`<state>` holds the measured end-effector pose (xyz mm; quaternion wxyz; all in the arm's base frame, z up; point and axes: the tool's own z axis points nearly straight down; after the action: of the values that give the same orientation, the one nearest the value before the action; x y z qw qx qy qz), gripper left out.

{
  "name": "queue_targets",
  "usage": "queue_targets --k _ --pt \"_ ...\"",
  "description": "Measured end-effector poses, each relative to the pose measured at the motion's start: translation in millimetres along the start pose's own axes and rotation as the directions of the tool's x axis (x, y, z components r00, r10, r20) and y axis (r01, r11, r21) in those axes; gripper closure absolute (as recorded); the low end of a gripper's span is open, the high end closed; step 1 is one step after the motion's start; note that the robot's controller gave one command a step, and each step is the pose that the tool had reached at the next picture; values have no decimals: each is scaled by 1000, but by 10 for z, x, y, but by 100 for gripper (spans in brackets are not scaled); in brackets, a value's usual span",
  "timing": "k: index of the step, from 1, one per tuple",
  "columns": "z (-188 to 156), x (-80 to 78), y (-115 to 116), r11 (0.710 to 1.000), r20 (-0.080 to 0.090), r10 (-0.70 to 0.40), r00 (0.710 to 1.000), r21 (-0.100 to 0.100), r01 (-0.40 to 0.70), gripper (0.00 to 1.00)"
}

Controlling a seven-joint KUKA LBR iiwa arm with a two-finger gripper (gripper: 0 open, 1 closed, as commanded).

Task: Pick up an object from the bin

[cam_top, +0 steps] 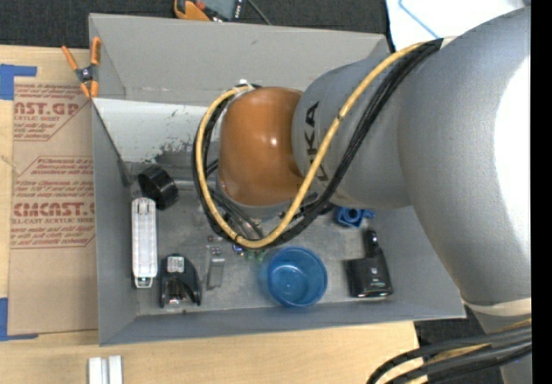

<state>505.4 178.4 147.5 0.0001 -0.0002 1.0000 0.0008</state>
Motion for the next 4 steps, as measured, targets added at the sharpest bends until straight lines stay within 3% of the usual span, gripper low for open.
queue_targets --k 1,2,3,4 --pt "0 0 0 1000 0 0 1000 0 0 0" --pt "591 248 -55 983 0 -181 983 0 181 0" --pt "518 164 115 1000 4 -12 1000 -2 12 0" --pt "444 172 -1 989 7 -147 989 -1 147 100"
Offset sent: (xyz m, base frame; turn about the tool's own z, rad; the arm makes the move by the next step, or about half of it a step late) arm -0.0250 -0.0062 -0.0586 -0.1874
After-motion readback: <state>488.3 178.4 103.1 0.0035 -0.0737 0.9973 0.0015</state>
